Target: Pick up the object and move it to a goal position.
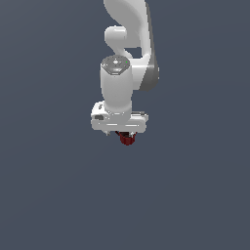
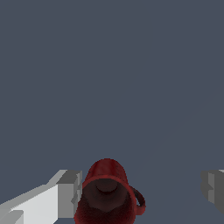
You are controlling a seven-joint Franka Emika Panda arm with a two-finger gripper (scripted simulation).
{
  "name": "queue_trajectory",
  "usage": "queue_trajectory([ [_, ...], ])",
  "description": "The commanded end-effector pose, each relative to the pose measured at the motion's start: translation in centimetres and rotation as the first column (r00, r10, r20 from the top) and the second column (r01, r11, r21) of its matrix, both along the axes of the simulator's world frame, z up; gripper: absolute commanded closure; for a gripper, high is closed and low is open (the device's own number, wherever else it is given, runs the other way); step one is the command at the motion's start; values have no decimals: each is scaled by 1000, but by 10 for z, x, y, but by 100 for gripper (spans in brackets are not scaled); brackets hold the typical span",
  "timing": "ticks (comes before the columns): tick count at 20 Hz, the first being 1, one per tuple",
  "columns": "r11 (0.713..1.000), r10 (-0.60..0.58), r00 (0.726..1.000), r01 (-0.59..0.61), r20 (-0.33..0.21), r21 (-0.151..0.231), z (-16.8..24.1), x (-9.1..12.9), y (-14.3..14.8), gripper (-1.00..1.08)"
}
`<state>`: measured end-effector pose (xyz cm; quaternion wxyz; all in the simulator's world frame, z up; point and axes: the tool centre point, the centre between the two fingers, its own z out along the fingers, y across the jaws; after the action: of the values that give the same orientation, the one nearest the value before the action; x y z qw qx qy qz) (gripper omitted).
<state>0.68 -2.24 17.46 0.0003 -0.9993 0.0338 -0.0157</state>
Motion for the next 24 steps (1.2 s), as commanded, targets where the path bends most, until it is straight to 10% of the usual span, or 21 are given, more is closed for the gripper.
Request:
queue_trajectory([
  [1, 1000, 0, 1000, 0, 0, 0, 0, 0, 0, -20],
  [24, 994, -107, 993, 106, 49, 36, 22, 2, 2, -20],
])
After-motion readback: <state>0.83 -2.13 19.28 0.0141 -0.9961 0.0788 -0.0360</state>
